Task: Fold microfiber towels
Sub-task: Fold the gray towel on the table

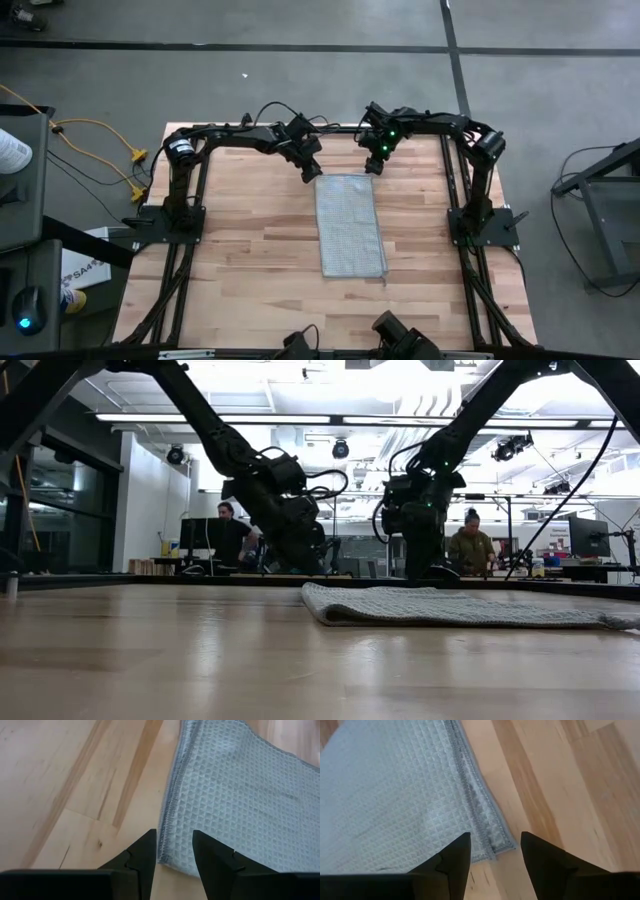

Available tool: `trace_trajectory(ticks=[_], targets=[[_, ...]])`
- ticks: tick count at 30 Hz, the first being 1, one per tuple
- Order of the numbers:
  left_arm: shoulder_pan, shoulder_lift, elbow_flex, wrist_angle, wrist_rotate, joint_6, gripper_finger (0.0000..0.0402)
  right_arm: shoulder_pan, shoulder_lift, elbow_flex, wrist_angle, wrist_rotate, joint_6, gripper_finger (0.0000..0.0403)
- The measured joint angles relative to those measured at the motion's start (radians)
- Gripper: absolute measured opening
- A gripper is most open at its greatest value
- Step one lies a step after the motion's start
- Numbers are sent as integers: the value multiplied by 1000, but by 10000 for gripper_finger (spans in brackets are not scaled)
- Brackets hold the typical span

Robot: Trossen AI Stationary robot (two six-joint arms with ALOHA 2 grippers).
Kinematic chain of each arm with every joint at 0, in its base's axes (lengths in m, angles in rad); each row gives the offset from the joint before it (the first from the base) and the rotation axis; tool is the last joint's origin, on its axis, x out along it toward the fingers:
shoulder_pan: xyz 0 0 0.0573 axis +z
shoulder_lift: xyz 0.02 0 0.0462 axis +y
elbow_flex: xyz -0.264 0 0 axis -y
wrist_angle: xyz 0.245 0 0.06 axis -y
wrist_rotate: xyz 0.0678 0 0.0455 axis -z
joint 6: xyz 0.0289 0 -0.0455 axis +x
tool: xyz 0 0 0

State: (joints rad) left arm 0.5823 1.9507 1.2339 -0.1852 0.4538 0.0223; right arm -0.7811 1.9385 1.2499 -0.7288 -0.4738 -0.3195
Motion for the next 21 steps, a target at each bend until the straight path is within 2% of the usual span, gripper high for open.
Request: trace_trajectory(ticks=[10, 13, 21], targets=[[0, 1, -1, -5, 3, -1, 130, 6, 66, 10, -21, -32, -8, 167], [0, 1, -1, -5, 5, -1, 130, 9, 68, 10, -23, -79, -3, 167], [0, 1, -1, -5, 8, -1, 130, 8, 66, 10, -81, -58, -8, 165]])
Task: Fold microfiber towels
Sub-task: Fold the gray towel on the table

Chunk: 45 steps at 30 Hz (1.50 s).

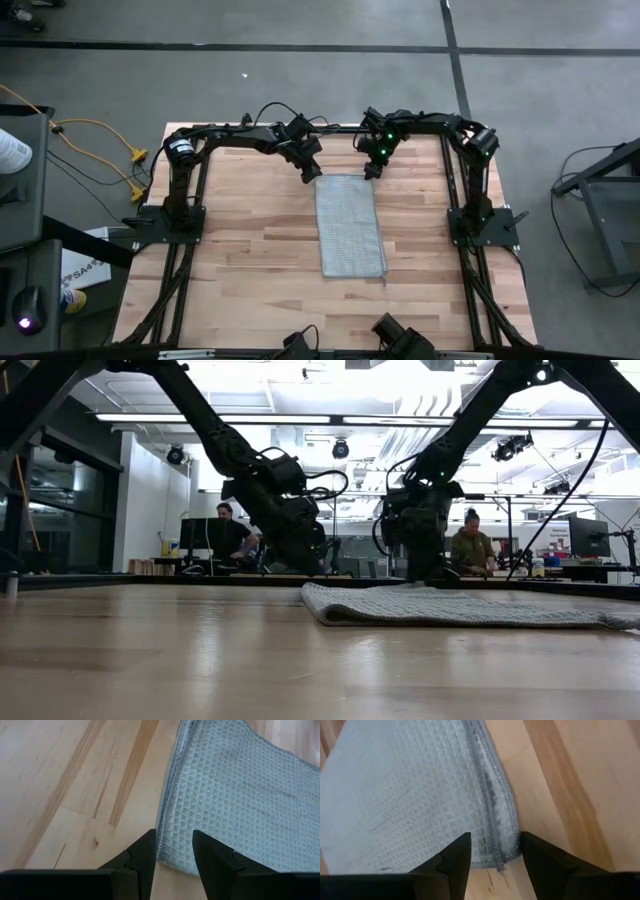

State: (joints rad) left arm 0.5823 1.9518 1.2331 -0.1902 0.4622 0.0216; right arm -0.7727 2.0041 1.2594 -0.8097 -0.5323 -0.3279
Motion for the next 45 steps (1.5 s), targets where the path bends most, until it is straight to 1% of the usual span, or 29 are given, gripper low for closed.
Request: trace_trajectory(ticks=[6, 11, 18, 22, 29, 32, 39, 42, 45], targets=[[0, 0, 0, -25, 0, 1, 130, 0, -22, -1, -1, 32, 1, 154], [0, 1, 0, -69, 0, 21, 130, 0, -28, -1, -1, 31, 1, 139], [0, 1, 0, -50, -11, 31, 130, 0, -28, -1, 0, 6, 1, 136], [1, 1, 0, -50, -73, 34, 130, 1, -29, -1, -1, 2, 2, 136], [0, 15, 0, -40, -86, 27, 130, 22, -29, 0, 0, 2, 2, 135], [0, 40, 0, -42, -70, 11, 130, 33, -29, 0, 1, 2, 1, 135], [0, 45, 7, -49, -19, -5, 129, 35, -29, 0, 5, 6, 2, 135], [0, 45, 18, -57, 13, -24, 130, 35, -29, 0, 5, 6, 6, 135], [-4, 45, 18, -40, 83, -27, 129, 35, -29, 0, 5, 6, 6, 135]])
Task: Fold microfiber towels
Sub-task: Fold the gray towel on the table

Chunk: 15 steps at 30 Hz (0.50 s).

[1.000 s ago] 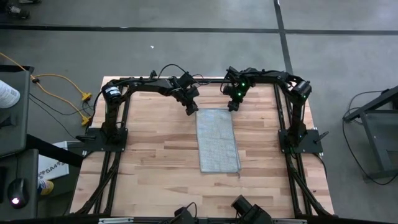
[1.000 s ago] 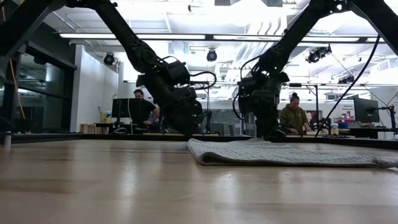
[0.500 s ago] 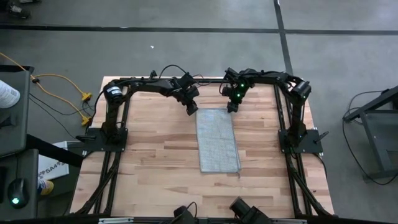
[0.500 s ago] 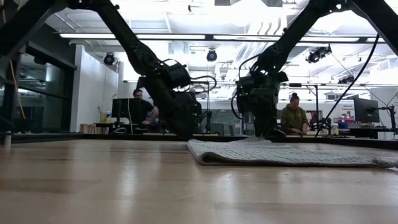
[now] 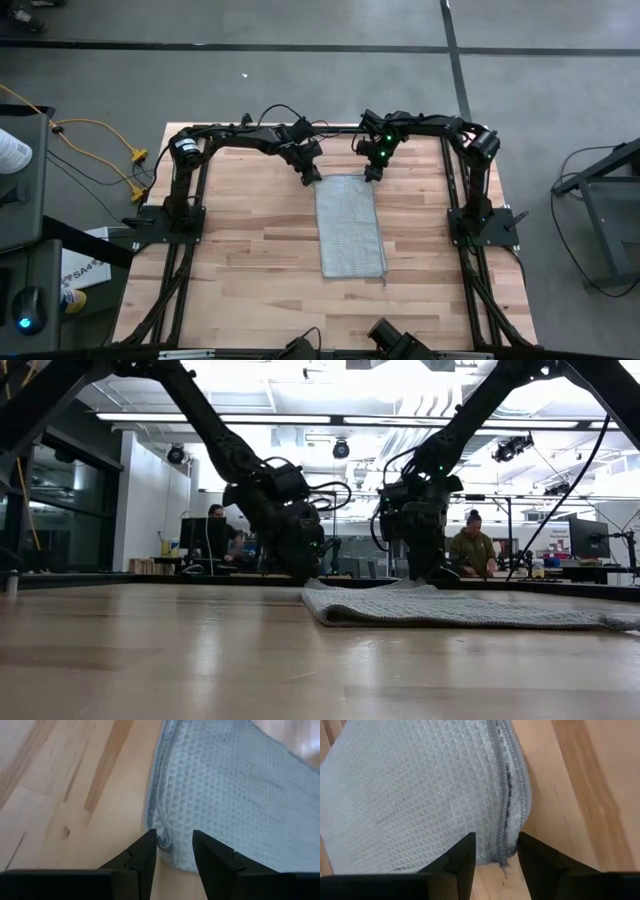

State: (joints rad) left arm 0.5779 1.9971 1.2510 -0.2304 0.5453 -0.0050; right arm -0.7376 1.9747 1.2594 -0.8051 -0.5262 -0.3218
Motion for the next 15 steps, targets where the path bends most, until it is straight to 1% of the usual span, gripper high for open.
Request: trace_trajectory(ticks=[3, 8, 11, 15], targets=[[-5, 0, 0, -5, -35, 3, 129, 0, 0, 0, 0, 0, 1, 135], [-4, 0, 0, -17, -45, 0, 129, 0, 0, 0, 0, 3, 8, 127], [-4, 0, 0, -17, -46, 0, 129, 0, 0, 0, 0, 3, 10, 111], [-4, 0, 0, -20, -58, 0, 129, 0, 0, 0, 0, 13, 14, 81]])
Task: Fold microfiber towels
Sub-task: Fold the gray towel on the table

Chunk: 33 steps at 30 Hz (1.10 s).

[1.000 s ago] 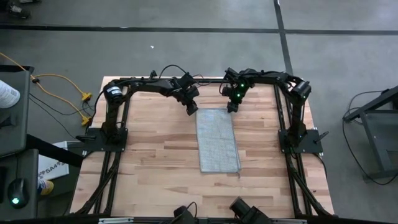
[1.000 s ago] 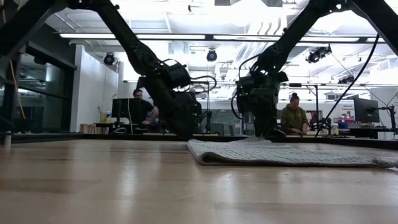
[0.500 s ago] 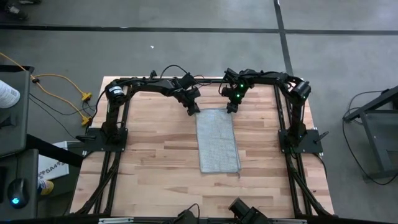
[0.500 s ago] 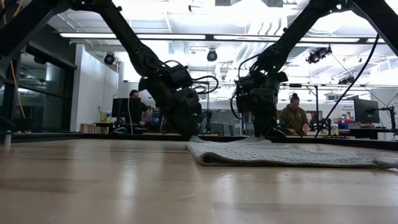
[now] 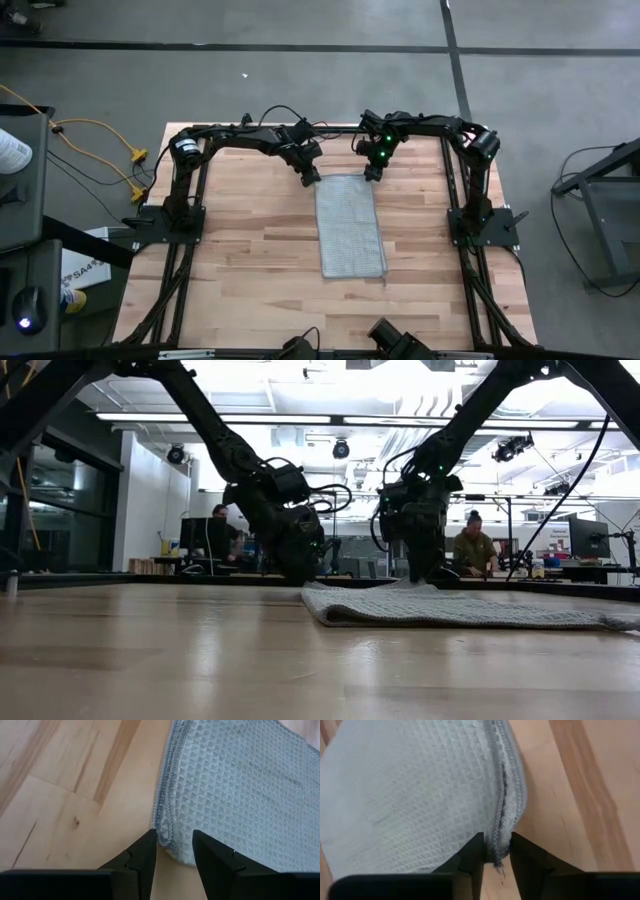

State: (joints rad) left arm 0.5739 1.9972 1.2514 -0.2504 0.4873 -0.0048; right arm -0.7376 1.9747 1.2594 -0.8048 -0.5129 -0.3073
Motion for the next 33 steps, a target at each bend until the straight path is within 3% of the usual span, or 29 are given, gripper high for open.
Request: trace_trajectory(ticks=[7, 16, 24, 33], targets=[[0, 0, 0, 0, 0, 0, 90, 0, 0, 0, 0, 43, -1, 13], [0, 0, 0, 1, 5, -1, 9, 0, 0, 0, 1, 44, -3, 7], [-1, -22, 1, -5, 32, -4, 4, 0, -5, 0, -14, 43, 6, 6], [-39, -46, 2, -53, 45, -4, 2, 17, -113, 1, -66, 66, 14, 6]])
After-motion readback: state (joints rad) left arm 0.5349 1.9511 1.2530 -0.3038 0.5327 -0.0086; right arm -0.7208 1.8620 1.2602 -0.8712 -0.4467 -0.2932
